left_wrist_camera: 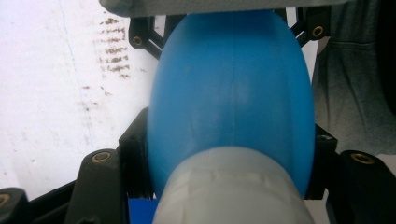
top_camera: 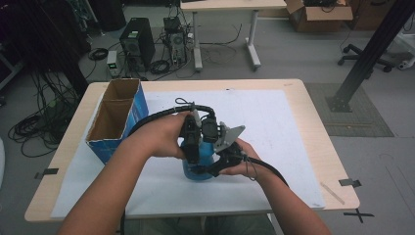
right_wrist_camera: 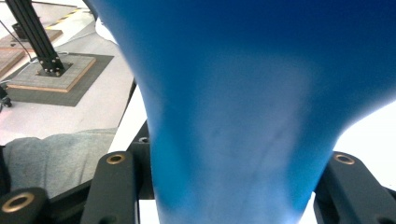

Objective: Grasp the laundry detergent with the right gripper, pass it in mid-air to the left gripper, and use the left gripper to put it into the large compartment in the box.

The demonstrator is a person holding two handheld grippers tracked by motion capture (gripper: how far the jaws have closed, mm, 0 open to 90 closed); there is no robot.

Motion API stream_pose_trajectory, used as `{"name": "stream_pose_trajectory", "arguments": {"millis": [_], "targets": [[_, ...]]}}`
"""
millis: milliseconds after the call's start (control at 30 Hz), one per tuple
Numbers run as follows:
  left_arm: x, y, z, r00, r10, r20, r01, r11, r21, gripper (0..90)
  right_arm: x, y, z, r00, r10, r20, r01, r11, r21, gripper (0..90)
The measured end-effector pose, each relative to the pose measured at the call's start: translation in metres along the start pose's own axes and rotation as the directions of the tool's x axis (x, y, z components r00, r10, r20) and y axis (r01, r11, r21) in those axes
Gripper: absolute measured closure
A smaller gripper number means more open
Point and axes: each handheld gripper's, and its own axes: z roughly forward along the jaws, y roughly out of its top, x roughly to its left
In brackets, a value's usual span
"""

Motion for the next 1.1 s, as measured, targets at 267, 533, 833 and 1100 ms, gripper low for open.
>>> {"name": "stream_pose_trajectory", "arguments": {"millis": [267,533,833,1100], "targets": [[-0.003,0.001,-0.004,0.9996,0.006,-0.027,-0.005,0.9999,0.011,38.8,0.000,0.002,-0.001,0.9998,-0.012,0.015,0.012,1.000,-0.010,44.9],[-0.003,0.002,-0.009,0.9996,0.002,-0.027,-0.001,0.9999,0.015,38.8,0.001,0.004,-0.004,0.9996,-0.014,0.024,0.015,0.999,-0.029,43.7],[0.001,-0.001,-0.009,0.9989,-0.015,-0.044,0.016,0.9994,0.032,38.8,0.000,0.003,-0.008,0.9980,0.029,0.056,-0.025,0.997,-0.070,29.2],[0.005,-0.004,-0.009,0.9981,-0.044,-0.043,0.045,0.9984,0.033,38.7,-0.002,0.001,-0.010,0.9949,0.053,0.086,-0.046,0.995,-0.085,19.4]]}}
